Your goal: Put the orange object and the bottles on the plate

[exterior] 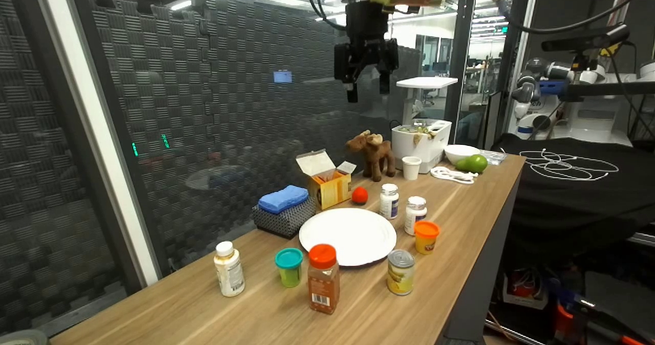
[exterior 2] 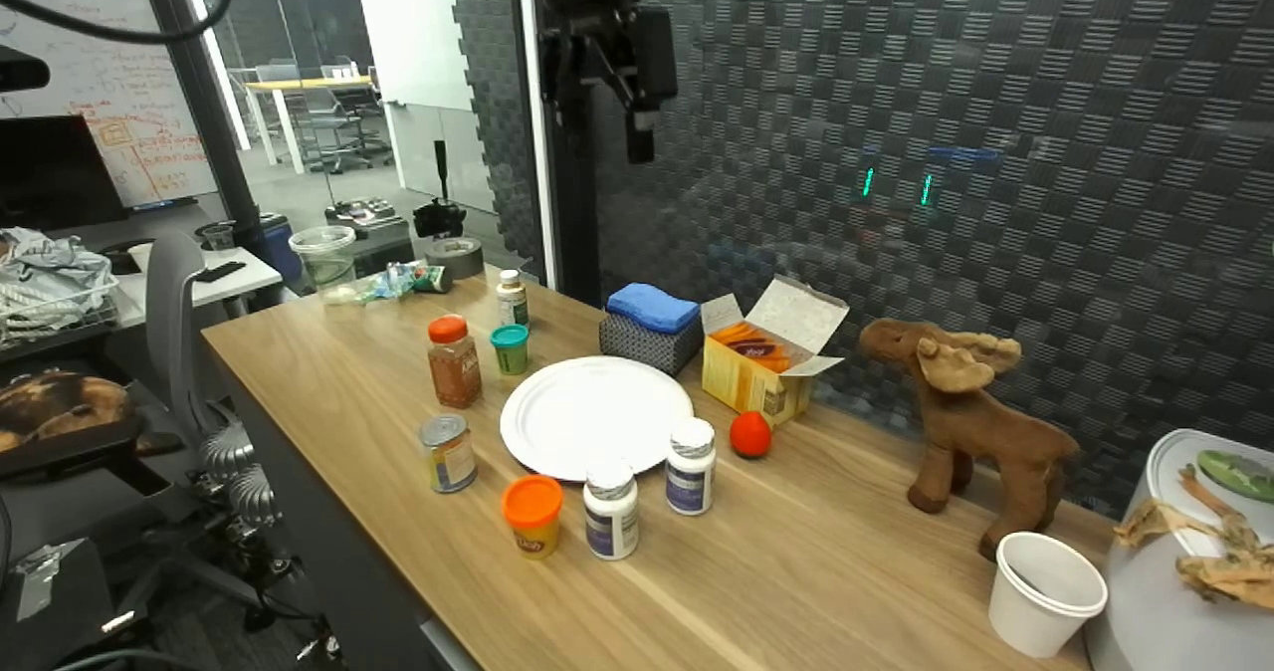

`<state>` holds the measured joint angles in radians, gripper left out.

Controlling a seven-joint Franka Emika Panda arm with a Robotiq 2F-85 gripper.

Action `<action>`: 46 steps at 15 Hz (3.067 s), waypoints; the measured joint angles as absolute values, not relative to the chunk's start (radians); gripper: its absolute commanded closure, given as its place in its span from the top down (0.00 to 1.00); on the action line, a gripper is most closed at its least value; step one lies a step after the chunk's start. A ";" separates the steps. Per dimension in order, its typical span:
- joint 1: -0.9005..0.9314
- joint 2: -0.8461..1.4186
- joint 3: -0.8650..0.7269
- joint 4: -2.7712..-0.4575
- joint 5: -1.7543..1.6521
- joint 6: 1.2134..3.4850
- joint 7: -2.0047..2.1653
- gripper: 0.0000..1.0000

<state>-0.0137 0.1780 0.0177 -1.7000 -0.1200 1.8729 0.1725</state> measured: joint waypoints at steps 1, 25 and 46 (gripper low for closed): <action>-0.015 0.208 0.008 -1.682 -0.120 1.880 0.159 1.00; -0.104 0.771 -0.055 -1.315 -0.070 2.007 0.062 1.00; -0.119 0.954 -0.062 -1.163 -0.063 1.975 0.063 0.25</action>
<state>-0.1185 0.9537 -0.0619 -1.1627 -0.0634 1.9754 0.0628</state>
